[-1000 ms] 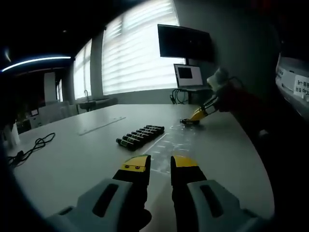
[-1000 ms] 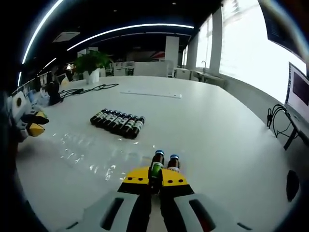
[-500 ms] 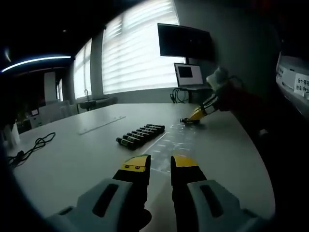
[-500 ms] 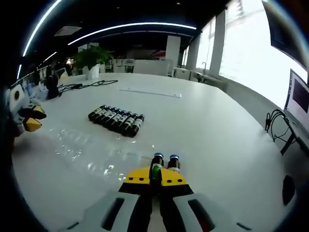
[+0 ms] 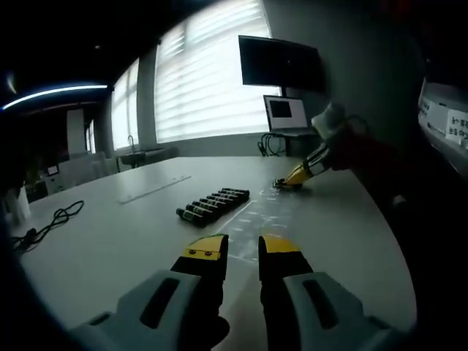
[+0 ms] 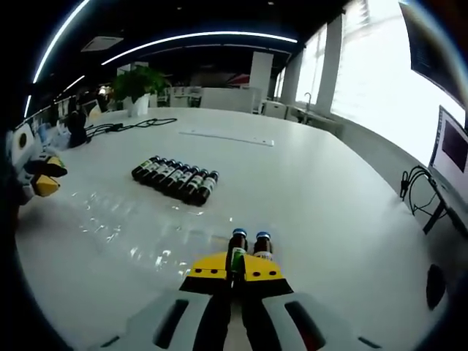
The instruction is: Grip medicine bottles put into box
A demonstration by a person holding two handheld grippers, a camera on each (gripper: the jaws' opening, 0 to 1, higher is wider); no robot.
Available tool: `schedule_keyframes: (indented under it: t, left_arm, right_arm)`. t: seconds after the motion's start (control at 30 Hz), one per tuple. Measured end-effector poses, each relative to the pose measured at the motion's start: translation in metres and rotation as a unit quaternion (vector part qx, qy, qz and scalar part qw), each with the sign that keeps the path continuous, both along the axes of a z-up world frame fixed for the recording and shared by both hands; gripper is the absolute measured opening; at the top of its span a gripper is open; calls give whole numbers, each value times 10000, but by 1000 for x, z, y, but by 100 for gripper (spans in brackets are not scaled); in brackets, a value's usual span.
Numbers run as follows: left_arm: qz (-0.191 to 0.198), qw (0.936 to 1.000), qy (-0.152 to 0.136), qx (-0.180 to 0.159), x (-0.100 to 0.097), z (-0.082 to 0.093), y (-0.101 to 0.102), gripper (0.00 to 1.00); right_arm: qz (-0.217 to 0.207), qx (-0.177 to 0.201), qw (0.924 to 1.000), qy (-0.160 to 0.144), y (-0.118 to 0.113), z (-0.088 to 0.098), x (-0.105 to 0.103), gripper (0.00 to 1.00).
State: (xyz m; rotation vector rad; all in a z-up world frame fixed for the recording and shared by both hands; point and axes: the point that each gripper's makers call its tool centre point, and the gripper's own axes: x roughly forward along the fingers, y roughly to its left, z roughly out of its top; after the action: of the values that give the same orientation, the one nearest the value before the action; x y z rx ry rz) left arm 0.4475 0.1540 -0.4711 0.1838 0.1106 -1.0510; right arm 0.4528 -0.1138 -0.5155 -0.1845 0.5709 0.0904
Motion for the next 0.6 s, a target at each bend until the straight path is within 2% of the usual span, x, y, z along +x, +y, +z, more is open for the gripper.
schedule_keyframes:
  t: [0.07, 0.2, 0.27, 0.43, 0.6]
  left_arm:
    - [-6, 10000, 1, -2, 0, 0, 0, 11]
    - [-18, 10000, -2, -10, -1, 0, 0, 11]
    - [-11, 10000, 1, -15, -1, 1, 0, 11]
    - [-20, 10000, -4, -20, -1, 1, 0, 11]
    - [-3, 10000, 3, -33, 0, 1, 0, 11]
  right_arm:
    - [-52, -40, 10000, -73, -1, 2, 1, 0]
    - [-121, 289, 9987, -408, 0, 14, 2, 0]
    - [-103, 348, 9983, -460, -1, 19, 1, 1]
    - [-31, 242, 9977, -637, -3, 28, 4, 2]
    - [89, 184, 9981, -584, 2, 24, 3, 5]
